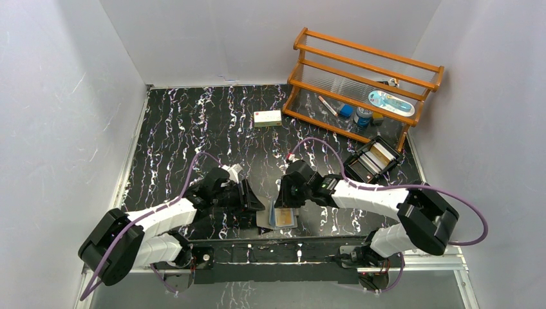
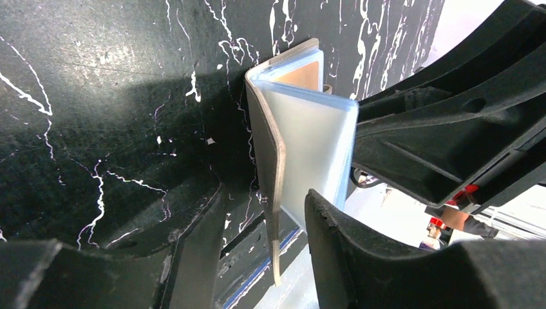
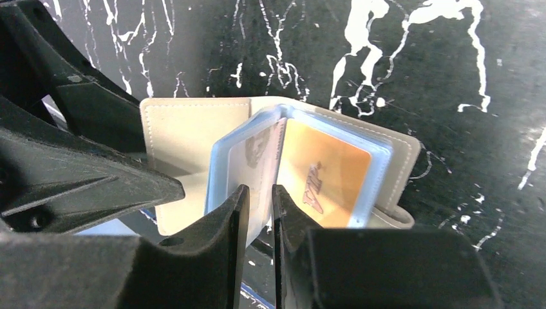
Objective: Put the credit cards into the card holder
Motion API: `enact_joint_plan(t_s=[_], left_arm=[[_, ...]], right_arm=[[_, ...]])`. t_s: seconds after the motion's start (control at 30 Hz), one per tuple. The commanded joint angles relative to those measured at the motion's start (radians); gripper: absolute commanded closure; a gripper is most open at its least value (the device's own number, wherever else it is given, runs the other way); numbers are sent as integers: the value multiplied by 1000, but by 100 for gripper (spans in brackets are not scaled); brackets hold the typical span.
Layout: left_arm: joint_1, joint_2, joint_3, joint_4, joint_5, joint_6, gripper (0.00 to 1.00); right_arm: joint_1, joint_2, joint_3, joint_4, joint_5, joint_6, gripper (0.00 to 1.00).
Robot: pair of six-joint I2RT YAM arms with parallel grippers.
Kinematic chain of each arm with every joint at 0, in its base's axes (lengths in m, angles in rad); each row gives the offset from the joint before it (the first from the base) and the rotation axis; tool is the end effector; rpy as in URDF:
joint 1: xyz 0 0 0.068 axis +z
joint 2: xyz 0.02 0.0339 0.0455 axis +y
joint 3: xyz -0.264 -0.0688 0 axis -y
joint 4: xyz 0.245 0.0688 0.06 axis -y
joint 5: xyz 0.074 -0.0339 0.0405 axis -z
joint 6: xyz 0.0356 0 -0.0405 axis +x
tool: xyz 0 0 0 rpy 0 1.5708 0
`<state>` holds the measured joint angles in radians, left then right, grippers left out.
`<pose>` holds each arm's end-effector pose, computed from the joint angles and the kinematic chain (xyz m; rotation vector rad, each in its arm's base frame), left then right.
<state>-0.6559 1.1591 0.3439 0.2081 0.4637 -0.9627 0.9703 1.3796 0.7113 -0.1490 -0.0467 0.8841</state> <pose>0.1591 -0.1425 0.1579 -0.0757 2.4763 -1.3312 0.1536 0.2272 0.1881 -0.1357 2.5905 0.8573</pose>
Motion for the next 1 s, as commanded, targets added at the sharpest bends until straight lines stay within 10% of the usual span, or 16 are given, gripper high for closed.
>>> enact_joint_plan(t_s=[0.0,0.43,0.97], left_arm=[[4,-42,37,-6,19,-5,53],[4,-15,65,-9,24,13,53],[4,-14,53,34,36,6,85]], right_arm=[[9,18,42,73,-36,1,73],[15,57,39,108,-57,10,73],[16,74,5,101,-17,10,75]])
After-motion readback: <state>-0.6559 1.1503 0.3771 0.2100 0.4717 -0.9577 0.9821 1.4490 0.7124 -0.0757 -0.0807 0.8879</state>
